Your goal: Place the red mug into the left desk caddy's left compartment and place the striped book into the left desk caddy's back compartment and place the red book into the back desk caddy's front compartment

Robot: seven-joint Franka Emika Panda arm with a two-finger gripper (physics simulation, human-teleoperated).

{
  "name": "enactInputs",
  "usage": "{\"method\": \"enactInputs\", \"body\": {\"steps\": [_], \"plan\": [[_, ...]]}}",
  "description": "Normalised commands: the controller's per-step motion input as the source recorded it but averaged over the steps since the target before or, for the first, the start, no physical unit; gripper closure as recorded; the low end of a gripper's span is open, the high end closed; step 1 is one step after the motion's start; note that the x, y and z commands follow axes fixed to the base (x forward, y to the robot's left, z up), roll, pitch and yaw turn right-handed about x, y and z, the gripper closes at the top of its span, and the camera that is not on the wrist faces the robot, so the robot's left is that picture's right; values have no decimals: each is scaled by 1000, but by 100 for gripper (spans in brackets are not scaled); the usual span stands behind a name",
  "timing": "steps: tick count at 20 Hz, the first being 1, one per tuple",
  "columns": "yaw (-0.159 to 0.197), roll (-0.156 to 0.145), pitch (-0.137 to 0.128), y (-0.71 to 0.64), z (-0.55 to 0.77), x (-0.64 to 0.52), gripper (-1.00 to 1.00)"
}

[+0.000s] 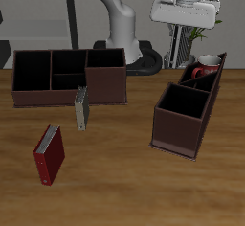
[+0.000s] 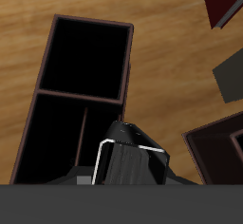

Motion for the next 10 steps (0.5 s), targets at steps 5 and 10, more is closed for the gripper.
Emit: {"method": "enactInputs", "body": {"steps": [5, 10], "plan": [[-23, 15, 53, 336, 23, 193, 100], [0, 16, 40, 264, -61, 83, 100]]}}
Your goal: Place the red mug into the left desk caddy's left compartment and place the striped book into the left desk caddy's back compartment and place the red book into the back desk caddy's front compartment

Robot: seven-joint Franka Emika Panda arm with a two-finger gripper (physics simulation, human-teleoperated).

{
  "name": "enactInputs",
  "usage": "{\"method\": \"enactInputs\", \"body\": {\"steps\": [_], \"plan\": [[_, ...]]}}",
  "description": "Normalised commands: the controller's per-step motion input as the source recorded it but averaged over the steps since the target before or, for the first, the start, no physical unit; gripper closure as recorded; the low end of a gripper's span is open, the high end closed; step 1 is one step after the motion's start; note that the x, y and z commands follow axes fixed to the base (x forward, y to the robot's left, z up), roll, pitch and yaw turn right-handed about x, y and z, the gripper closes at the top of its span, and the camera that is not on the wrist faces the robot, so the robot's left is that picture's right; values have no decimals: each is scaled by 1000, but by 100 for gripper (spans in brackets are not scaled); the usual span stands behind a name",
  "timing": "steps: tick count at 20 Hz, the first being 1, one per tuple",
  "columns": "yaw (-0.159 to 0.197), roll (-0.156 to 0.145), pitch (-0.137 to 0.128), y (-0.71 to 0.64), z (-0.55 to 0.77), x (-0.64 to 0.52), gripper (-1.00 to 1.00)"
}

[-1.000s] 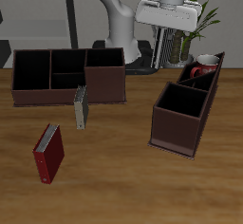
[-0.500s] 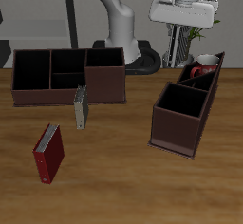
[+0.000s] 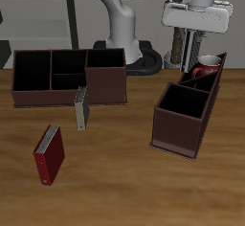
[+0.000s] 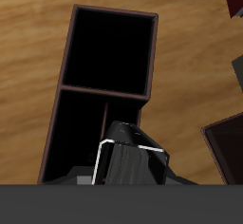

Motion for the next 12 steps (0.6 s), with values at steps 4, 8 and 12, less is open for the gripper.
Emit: {"method": "enactInputs", "body": {"steps": [4, 8, 12], "plan": [[41, 30, -38, 307, 45, 144, 100], [-12, 4, 29, 142, -36, 203, 100], [9, 18, -17, 106, 99, 136, 100]]}}
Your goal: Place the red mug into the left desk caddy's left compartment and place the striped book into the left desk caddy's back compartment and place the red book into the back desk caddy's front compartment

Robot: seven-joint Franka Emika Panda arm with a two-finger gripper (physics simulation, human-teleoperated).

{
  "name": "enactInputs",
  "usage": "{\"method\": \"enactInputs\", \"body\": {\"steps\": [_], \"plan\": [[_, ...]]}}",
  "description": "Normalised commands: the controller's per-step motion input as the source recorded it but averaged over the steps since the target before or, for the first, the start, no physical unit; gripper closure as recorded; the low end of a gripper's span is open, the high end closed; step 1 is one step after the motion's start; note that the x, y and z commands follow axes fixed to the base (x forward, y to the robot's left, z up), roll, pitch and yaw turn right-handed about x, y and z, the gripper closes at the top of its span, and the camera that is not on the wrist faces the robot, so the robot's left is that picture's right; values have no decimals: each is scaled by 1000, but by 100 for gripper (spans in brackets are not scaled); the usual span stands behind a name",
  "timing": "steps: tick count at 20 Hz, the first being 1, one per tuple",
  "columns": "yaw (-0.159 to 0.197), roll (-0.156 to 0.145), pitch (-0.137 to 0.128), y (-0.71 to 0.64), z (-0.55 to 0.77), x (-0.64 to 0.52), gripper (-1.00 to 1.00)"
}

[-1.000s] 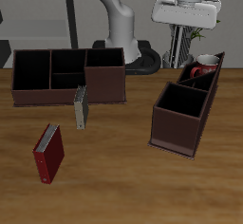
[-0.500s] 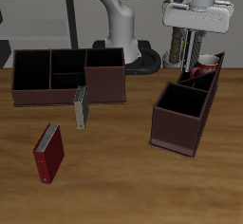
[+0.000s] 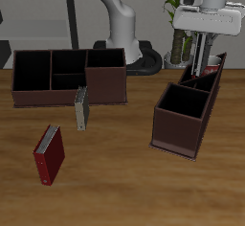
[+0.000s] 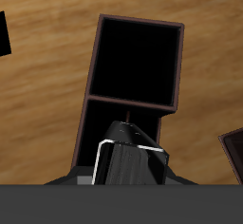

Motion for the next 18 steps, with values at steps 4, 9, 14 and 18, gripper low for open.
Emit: {"method": "enactInputs", "body": {"steps": [4, 9, 14, 18], "plan": [[-2, 14, -15, 61, 27, 129, 100], [-16, 17, 14, 111, -53, 110, 100], [-13, 10, 7, 46, -104, 88, 100], [2, 23, 8, 60, -135, 16, 100]]}}
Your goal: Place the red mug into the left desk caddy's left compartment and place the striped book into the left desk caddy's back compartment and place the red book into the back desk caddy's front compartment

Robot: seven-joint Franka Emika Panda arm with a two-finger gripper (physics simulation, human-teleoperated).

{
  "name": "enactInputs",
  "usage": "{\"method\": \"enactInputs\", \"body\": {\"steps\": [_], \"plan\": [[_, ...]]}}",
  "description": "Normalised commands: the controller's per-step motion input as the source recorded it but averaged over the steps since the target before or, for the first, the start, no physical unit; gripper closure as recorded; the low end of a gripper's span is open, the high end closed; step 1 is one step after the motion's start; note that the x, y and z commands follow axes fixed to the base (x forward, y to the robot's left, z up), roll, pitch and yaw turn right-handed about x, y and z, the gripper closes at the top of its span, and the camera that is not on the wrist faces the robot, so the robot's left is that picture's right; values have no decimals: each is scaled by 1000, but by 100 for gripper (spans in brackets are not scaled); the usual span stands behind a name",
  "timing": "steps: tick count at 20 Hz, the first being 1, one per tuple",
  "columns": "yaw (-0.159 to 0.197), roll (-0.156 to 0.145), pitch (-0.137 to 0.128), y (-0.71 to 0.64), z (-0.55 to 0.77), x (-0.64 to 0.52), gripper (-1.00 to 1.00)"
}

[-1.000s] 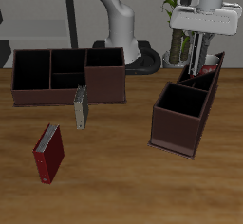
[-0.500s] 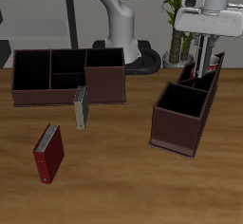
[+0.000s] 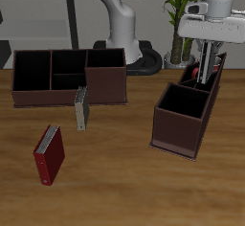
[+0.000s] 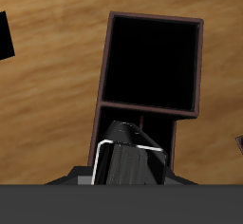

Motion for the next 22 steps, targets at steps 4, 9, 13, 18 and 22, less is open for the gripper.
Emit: {"method": "enactInputs", "body": {"steps": [4, 9, 13, 18, 22], "plan": [[15, 16, 21, 60, -259, 59, 100], [-4, -12, 31, -92, -276, 151, 100], [10, 3, 40, -5, -332, 76, 100], [-14, 13, 54, -20, -436, 88, 100], [7, 16, 33, 53, -252, 47, 100]]}}
